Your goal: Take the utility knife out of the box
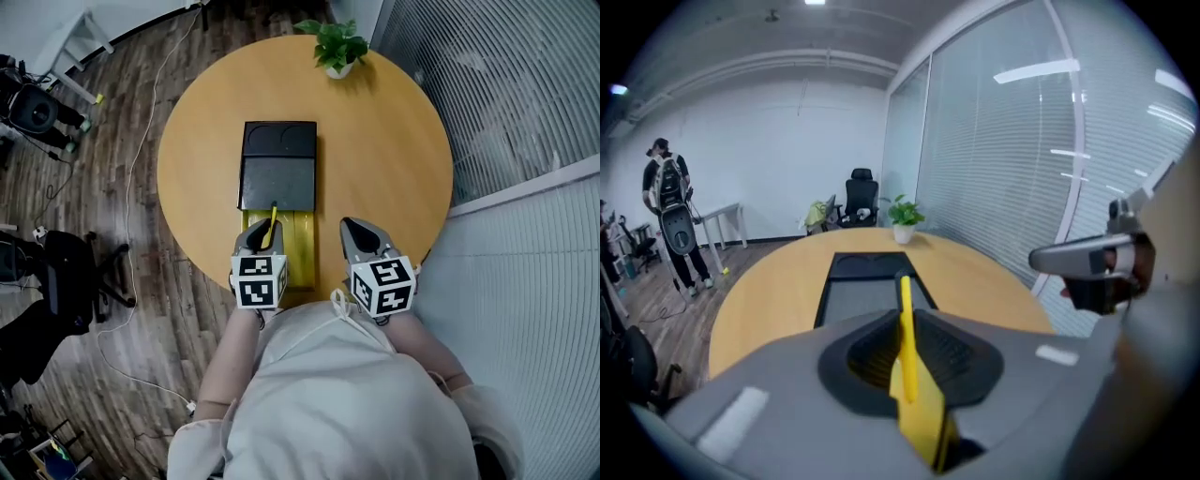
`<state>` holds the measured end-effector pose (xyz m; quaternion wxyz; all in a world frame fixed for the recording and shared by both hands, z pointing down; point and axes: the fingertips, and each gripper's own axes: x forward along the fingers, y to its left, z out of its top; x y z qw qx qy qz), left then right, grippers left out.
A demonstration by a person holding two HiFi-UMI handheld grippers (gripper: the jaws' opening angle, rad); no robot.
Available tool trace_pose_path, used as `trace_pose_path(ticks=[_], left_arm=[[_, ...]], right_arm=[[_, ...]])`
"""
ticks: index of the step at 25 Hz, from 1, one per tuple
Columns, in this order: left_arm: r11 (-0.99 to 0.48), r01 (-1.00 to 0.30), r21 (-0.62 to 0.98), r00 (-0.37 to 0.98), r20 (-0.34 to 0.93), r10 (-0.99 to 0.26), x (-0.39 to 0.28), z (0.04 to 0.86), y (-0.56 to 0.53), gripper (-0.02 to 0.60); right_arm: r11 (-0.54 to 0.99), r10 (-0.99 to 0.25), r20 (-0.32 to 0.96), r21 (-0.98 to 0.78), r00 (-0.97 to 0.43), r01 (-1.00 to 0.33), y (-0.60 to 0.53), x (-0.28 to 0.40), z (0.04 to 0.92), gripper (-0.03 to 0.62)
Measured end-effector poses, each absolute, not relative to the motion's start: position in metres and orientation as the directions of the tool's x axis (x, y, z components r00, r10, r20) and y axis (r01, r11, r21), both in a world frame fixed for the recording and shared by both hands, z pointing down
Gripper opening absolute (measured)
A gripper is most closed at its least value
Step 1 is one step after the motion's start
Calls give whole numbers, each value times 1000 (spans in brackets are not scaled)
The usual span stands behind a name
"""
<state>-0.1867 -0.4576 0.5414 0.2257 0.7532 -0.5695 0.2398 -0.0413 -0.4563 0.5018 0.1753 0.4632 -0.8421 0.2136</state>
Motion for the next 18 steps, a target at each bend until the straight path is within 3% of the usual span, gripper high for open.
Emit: trace_pose_path(ticks=[11, 18], left_arm=[[-297, -955, 12, 288, 280, -916, -174, 388, -465, 52], [-314, -949, 1, 303, 265, -915, -167, 383, -463, 52]], right_arm=[[508, -791, 305, -156, -530, -847, -463, -39, 433, 0], [502, -800, 300, -138, -519, -854, -463, -36, 428, 0]])
